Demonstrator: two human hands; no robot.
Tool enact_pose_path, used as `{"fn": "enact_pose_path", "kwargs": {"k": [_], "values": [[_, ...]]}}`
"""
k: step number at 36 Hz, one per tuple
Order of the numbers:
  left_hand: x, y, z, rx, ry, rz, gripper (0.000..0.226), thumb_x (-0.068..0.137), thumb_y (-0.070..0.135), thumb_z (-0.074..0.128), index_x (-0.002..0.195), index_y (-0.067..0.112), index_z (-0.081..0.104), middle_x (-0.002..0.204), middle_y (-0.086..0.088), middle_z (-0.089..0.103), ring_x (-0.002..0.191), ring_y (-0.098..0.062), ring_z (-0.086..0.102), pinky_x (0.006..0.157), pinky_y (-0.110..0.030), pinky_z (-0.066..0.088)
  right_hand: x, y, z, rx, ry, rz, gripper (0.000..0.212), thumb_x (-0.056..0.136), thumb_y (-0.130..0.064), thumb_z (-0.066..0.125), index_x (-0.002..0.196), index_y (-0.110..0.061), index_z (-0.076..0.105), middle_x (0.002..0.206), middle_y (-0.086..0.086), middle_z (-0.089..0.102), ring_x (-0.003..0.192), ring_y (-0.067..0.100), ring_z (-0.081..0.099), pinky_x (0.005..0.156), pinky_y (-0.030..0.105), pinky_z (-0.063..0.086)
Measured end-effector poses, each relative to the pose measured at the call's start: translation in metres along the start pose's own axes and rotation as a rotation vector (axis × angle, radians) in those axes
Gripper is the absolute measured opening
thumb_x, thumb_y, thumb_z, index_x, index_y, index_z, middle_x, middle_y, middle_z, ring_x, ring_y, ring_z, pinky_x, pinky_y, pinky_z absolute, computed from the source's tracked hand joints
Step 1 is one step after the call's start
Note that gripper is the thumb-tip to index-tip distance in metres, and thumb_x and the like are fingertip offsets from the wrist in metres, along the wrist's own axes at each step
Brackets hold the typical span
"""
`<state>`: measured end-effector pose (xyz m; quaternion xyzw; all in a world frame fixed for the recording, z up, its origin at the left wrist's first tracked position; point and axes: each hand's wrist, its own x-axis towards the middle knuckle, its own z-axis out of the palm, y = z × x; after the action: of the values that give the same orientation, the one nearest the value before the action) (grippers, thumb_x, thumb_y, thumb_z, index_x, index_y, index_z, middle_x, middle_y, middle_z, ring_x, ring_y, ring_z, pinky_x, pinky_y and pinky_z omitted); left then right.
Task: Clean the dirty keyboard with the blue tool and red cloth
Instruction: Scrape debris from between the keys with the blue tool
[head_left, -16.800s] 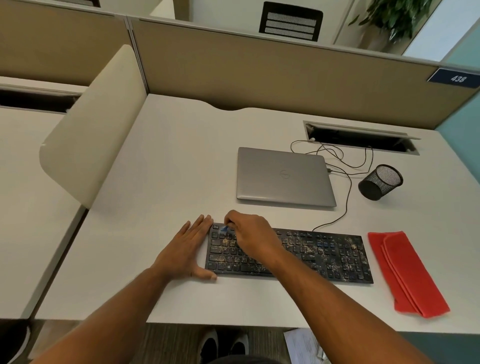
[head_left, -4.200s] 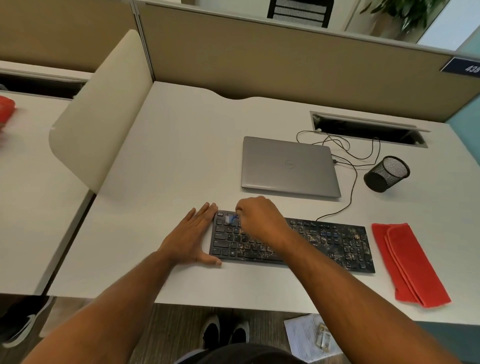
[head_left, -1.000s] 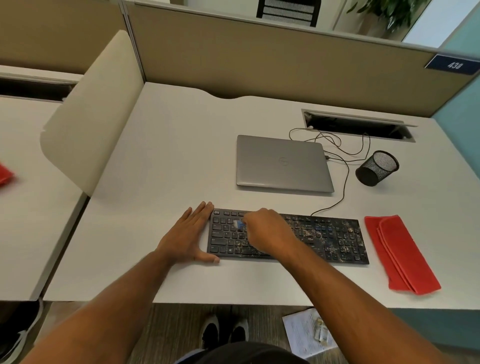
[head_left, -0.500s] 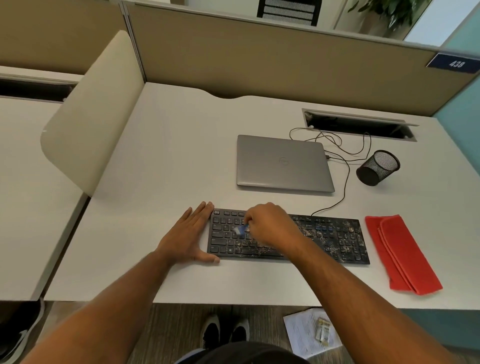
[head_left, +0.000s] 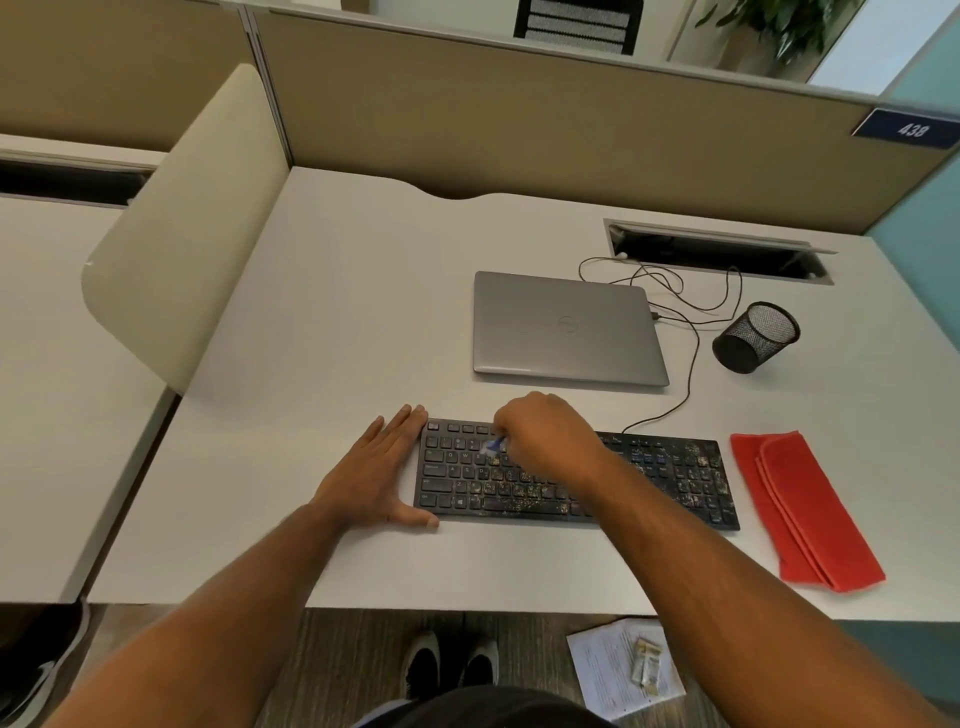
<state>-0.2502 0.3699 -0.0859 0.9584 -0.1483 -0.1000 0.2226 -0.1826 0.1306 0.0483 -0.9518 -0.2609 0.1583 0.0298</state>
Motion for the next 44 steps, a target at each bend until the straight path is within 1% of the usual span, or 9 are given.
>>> {"fn": "enact_pose_path", "kwargs": {"k": [5,9,14,19,26,30,35,40,44], "values": [[0.0,-0.001,0.001,-0.006,0.003,0.003,0.147,0.063,0.098,0.061,0.164,0.022,-0.014,0.172,0.007,-0.01,0.155,-0.004,-0.019,0.13,-0.038,-0.006,-0.001,0.0,0.0,0.094,0.147,0.062,0.021,0.097,-0.014,0.056,0.108,-0.017,0.074,0.092,0.005,0.074,0.077,0.02,0.063,0.072,0.031,0.051],[0.0,0.0,0.0,0.002,-0.006,0.002,0.147,0.063,0.1,0.058,0.164,0.022,-0.015,0.172,0.007,-0.011,0.155,-0.004,-0.02,0.13,-0.038,-0.007,-0.004,-0.003,0.012,0.091,0.097,0.119,0.023,0.093,-0.006,0.053,0.104,-0.012,0.073,0.086,0.008,0.072,0.068,0.021,0.06,0.065,0.03,0.047],[0.0,0.0,0.001,0.001,-0.004,0.006,0.147,0.063,0.099,0.06,0.163,0.023,-0.017,0.171,0.008,-0.013,0.155,-0.003,-0.021,0.13,-0.038,-0.007,-0.002,0.0,0.003,0.137,0.011,0.123,0.018,0.094,-0.02,0.061,0.099,-0.01,0.075,0.091,0.006,0.072,0.079,0.02,0.064,0.075,0.034,0.054],[0.0,0.0,0.0,0.001,-0.005,0.001,0.147,0.063,0.099,0.06,0.163,0.023,-0.017,0.172,0.008,-0.012,0.155,-0.003,-0.021,0.129,-0.036,-0.009,0.003,0.005,0.003,0.203,0.138,0.181,0.021,0.098,-0.013,0.054,0.105,-0.014,0.074,0.095,0.005,0.073,0.079,0.017,0.064,0.074,0.03,0.05],[0.0,-0.001,0.001,0.002,0.001,0.003,0.147,0.064,0.099,0.06,0.164,0.021,-0.015,0.172,0.007,-0.012,0.155,-0.004,-0.02,0.13,-0.038,-0.006,0.002,-0.002,0.001,0.196,-0.034,0.153,0.019,0.094,-0.022,0.063,0.101,-0.01,0.076,0.095,0.006,0.073,0.084,0.021,0.066,0.08,0.036,0.056],[0.0,0.0,0.002,0.003,-0.006,0.0,0.147,0.063,0.099,0.059,0.163,0.022,-0.016,0.172,0.007,-0.013,0.155,-0.004,-0.021,0.129,-0.037,-0.008,0.008,-0.005,-0.001,0.239,0.076,0.168,0.023,0.097,-0.015,0.056,0.108,-0.012,0.076,0.099,0.007,0.074,0.083,0.02,0.066,0.08,0.035,0.055],[0.001,-0.001,0.002,-0.001,-0.008,-0.007,0.147,0.063,0.099,0.06,0.164,0.023,-0.015,0.172,0.007,-0.011,0.155,-0.004,-0.02,0.129,-0.036,-0.008,0.011,-0.01,0.006,0.241,0.049,0.194,0.022,0.097,-0.014,0.054,0.095,-0.009,0.076,0.089,0.007,0.073,0.075,0.019,0.064,0.069,0.03,0.048],[0.001,-0.001,0.001,-0.006,-0.004,-0.001,0.147,0.063,0.099,0.06,0.163,0.023,-0.015,0.172,0.008,-0.012,0.155,-0.004,-0.02,0.129,-0.037,-0.008,0.011,-0.008,-0.005,0.234,-0.051,0.162,0.018,0.093,-0.02,0.064,0.1,-0.009,0.077,0.094,0.006,0.074,0.082,0.02,0.066,0.082,0.037,0.057],[0.001,-0.001,0.001,-0.011,-0.004,-0.002,0.148,0.062,0.099,0.061,0.163,0.023,-0.015,0.171,0.008,-0.012,0.155,-0.003,-0.02,0.129,-0.036,-0.009,0.012,0.007,-0.008,0.25,0.1,0.207,0.021,0.096,-0.014,0.059,0.107,-0.012,0.076,0.098,0.006,0.074,0.079,0.016,0.064,0.077,0.031,0.052]]}}
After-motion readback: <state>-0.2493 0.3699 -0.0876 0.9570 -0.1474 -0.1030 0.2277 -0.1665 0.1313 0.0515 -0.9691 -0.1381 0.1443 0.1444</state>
